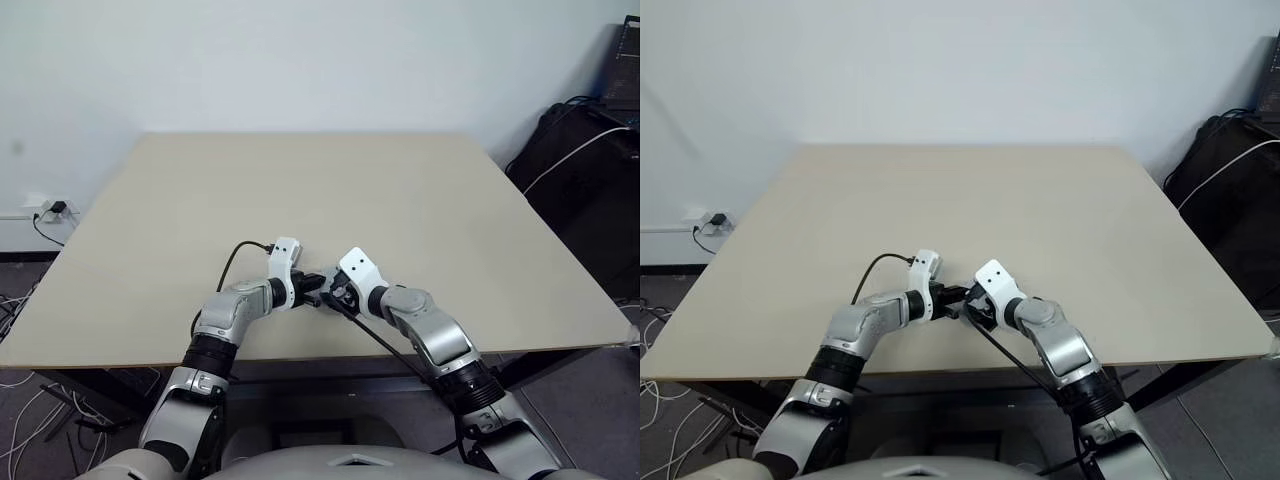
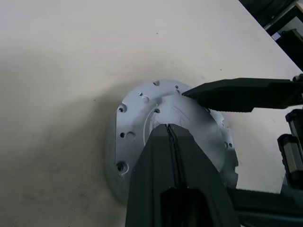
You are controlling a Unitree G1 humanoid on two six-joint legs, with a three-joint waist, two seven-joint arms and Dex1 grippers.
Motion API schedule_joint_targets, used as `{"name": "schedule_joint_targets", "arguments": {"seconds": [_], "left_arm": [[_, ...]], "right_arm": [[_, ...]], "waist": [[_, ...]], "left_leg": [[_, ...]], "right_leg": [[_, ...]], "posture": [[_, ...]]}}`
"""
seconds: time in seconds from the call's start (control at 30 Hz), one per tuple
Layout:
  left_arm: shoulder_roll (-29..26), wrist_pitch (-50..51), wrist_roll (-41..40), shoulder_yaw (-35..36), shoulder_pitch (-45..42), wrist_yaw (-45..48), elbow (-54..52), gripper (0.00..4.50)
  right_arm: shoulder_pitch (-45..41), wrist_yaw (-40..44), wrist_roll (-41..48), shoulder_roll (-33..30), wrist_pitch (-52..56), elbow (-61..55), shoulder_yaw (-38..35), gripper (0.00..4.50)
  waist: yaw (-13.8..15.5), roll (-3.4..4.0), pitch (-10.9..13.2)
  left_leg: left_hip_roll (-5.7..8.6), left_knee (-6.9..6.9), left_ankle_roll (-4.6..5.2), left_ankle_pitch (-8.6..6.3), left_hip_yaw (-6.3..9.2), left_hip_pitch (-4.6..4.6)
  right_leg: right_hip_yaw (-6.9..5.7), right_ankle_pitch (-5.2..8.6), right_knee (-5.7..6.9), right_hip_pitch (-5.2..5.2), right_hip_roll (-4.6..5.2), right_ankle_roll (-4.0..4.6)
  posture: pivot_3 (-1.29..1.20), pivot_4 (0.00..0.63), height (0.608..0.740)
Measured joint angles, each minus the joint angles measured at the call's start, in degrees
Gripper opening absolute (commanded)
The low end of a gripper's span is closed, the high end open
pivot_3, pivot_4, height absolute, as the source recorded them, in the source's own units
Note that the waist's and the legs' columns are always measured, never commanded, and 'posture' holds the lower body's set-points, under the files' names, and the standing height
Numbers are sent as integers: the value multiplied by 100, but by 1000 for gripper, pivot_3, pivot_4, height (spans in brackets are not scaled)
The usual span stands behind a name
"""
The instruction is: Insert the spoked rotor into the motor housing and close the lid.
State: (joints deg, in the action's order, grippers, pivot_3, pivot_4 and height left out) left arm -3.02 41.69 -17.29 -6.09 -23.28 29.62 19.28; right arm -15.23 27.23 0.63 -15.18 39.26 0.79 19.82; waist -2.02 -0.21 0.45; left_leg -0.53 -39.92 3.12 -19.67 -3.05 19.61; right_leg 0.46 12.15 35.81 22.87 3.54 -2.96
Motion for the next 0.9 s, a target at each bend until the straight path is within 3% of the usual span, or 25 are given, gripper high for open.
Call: {"name": "schedule_joint_targets", "arguments": {"seconds": [0.33, 0.7, 0.9], "left_arm": [[50, -14, 162, 197, -57, -591, 151, 0], [-52, 203, 206, 152, 45, -313, 260, 0], [256, -354, 209, 483, -12, -673, 261, 0]], "right_arm": [[-15, 7, -4, -9, 4, 6, 7, 3308], [-11, 23, -4, -36, 5, -14, 4, 3308], [-15, 25, -4, -38, 5, -19, 10, 3308]], "waist": [[6, -1, -1], [11, -7, 5], [33, -13, 10]], "left_leg": [[-3, 2, 0, 0, 3, 1], [-2, 3, 0, 0, 3, 3], [-4, 3, 0, 0, 4, 4]], "right_leg": [[-2, 0, -2, -1, 2, 0], [-3, 0, -1, 2, 9, 1], [-2, 0, -1, 5, 12, 2]], "posture": [[0, 0, 740], [0, 0, 740], [0, 0, 740]]}}
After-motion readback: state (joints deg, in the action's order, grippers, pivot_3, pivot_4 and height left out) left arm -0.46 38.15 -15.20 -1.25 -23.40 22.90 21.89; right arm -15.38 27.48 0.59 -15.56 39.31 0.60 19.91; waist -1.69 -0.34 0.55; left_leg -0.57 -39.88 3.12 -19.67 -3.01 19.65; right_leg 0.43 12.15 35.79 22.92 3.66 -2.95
